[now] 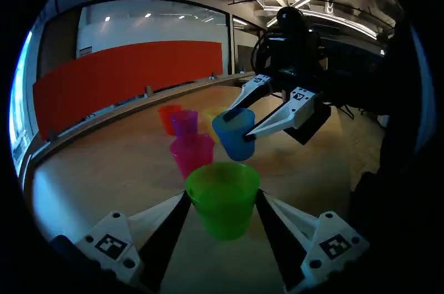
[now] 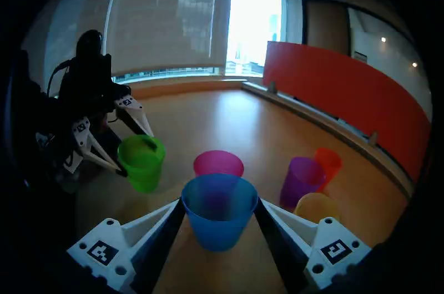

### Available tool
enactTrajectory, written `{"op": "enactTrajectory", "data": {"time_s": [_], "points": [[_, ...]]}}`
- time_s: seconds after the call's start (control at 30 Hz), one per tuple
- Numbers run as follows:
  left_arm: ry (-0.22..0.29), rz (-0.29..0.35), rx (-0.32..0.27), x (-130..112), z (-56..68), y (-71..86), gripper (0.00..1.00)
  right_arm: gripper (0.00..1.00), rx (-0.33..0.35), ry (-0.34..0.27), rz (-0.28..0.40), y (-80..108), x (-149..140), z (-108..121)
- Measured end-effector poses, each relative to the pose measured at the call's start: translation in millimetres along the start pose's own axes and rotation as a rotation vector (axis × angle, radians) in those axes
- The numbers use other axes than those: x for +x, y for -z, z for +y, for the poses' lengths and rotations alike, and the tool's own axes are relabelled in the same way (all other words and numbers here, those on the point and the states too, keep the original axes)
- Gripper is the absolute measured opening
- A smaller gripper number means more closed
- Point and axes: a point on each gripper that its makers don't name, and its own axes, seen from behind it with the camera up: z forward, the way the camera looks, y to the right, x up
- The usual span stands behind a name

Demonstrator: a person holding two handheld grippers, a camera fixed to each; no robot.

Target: Pour water

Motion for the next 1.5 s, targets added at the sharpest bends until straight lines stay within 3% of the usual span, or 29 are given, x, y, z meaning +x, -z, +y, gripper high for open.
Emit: {"op": "enactTrajectory", "data": {"time_s": [0.5,1.5], "points": [[0.018,-0.019,0.002,-10,-1.2,1.5,0.83,0.91,0.008,-0.008,-0.022,-4.8,-21,-5],[-0.035,-0.134,-0.024,-25,2.2,1.9,0.84,0.93,0.008,-0.001,-0.050,-1.4,-33,-5]]}}
